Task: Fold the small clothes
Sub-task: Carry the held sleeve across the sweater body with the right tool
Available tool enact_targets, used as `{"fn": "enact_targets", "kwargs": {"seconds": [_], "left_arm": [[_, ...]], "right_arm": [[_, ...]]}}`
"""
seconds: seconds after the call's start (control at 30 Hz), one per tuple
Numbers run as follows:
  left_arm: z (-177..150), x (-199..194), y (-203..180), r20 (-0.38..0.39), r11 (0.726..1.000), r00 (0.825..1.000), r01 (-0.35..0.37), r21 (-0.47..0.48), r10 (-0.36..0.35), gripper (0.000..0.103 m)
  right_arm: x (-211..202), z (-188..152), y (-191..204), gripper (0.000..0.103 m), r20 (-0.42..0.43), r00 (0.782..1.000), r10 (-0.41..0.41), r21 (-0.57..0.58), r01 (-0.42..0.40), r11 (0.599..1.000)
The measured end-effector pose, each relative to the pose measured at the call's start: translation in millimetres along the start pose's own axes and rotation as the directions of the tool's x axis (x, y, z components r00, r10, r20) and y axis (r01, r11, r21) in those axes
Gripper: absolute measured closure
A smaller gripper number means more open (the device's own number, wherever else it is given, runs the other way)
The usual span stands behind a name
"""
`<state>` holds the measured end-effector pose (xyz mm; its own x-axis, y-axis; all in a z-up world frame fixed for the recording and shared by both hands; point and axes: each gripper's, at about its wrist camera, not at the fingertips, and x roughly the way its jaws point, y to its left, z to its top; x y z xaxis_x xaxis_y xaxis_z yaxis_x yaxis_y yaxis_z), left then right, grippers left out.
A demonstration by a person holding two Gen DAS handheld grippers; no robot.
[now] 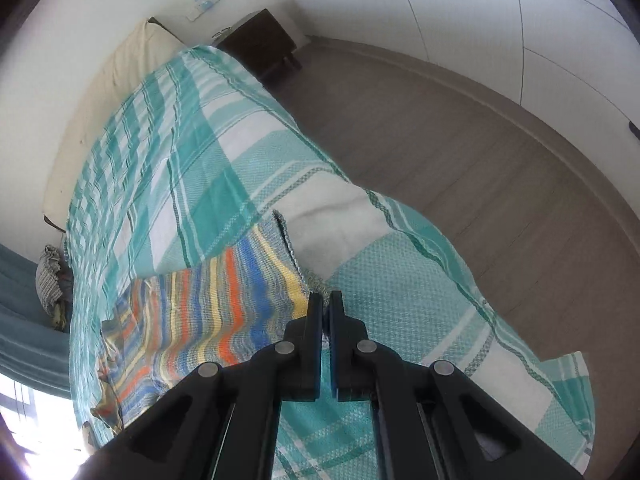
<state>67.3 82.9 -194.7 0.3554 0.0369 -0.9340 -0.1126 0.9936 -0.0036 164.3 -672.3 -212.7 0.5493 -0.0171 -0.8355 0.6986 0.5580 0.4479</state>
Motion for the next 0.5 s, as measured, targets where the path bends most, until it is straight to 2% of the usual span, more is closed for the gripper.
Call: {"fn": "enact_targets", "kwargs": {"seconds": [0.1,0.2,0.27,0.3,0.33,0.5], "left_arm": [[-0.6,-0.4,-2.7,0.006,1.000,1.000,-0.011,0.016,0.011,0.020],[-0.7,1.7,-5.6,-0.003,0.999,1.000,-0.013,0.032,0.013,0.020],[-0.1,3.3,-6.9,-0.009,0.999,1.000,-0.011,0.032,0.011,0.020],[0.2,3.5,-7.5,-0.010,0.999,1.000,-0.008,0.031,0.008,0.020],[0.5,3.6,-8.3,-0.010,0.999,1.000,-0.006,0.032,0.006,0.020],[0.1,4.1,-14.4,-0.014,0.999,1.000,-0.008,0.054,0.009,0.020]], "right_arm": [[3.7,-4.5,-13.0,0.100,-0.013,0.999,0.051,0.059,-0.050,0.997],[5.7,-2.4,-18.8,0.098,-0.024,0.982,0.187,0.091,-0.184,0.979],[8.9,-1.7,-24.9,0.089,-0.041,0.970,0.240,0.128,-0.234,0.964],[10.3,-2.7,-29.6,0.074,-0.047,0.962,0.270,0.156,-0.260,0.953],[11.7,-4.8,-34.0,0.063,-0.047,0.950,0.309,0.184,-0.295,0.938],[12.6,-18.5,-45.7,0.062,-0.026,0.916,0.400,0.222,-0.385,0.896]]}}
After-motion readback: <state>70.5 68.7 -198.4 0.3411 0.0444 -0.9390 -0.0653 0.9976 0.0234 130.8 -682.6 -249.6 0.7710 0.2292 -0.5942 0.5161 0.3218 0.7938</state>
